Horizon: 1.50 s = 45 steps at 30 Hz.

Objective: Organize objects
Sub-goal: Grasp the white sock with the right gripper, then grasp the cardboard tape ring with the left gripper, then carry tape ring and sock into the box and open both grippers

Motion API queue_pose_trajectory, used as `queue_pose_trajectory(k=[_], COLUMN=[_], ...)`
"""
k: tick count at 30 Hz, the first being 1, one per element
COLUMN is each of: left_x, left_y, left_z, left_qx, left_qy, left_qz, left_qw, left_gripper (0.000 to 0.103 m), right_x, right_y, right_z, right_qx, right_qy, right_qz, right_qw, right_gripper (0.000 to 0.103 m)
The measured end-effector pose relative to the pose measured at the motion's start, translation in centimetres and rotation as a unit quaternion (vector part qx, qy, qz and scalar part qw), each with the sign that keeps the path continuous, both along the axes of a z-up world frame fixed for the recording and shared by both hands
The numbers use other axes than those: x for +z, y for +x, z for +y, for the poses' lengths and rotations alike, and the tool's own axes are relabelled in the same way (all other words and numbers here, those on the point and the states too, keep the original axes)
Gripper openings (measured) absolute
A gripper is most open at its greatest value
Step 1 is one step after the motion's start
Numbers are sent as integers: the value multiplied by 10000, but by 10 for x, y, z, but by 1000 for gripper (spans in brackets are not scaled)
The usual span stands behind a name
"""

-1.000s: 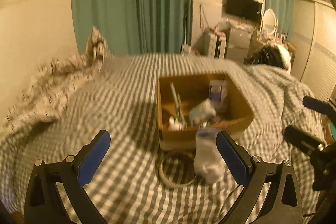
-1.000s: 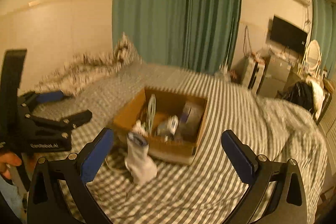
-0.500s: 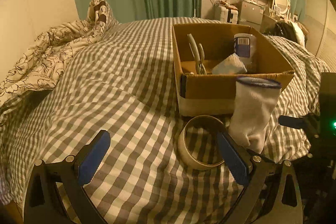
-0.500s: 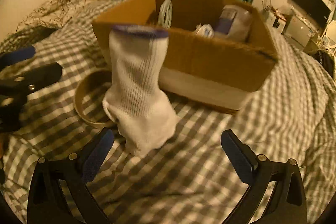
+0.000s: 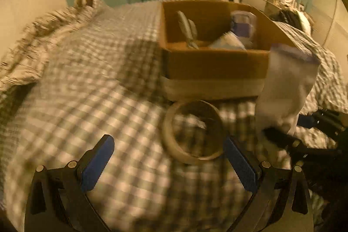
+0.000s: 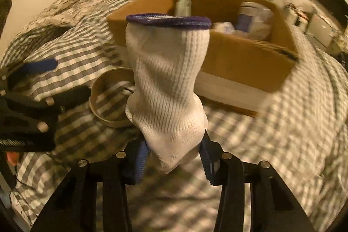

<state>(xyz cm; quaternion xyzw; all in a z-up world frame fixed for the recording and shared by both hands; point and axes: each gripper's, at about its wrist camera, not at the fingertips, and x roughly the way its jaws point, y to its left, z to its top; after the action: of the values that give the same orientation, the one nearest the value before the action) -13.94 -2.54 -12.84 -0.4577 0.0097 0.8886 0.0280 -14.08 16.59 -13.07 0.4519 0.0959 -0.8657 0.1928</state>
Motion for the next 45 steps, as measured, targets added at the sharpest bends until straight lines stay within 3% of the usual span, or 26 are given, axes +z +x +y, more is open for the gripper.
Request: queue_pose_trajectory(k=[2,7,18,23,26,30,45], left_x=[-6,-25,-55,-58,-54,-45,36], left_y=[-2,-13,-36,-38,-34,-23,46], left_z=[10,36,45,46,41,40,53], left_qx=[-79,-221,-137,-130,-47,-161,-697], left_qy=[110,-154,-513,-576,-505,-292,110], left_qz=[-93,-257,-413,-378,-328,-364,375], left_qw=[9999,9993,9977,9975,9982,9988,9968], left_gripper=[103,103,103,96,82,81,81], right_x=[10,24,13,13,14,20,74], right_y=[4,11,6,6,8,18,71], right_z=[17,48,44,46,47,45,46], right_qx=[-161,-448,-376,-431,-456,-475,-562], right_qy=[-134,-120,-296,-300,-280,-205,-140], right_qz=[69,169,-33,-41,-21,87,596], right_qw=[9998,9988,9988,9986,9986,9986,9965], right_gripper=[43,43,43,43,43,43,43])
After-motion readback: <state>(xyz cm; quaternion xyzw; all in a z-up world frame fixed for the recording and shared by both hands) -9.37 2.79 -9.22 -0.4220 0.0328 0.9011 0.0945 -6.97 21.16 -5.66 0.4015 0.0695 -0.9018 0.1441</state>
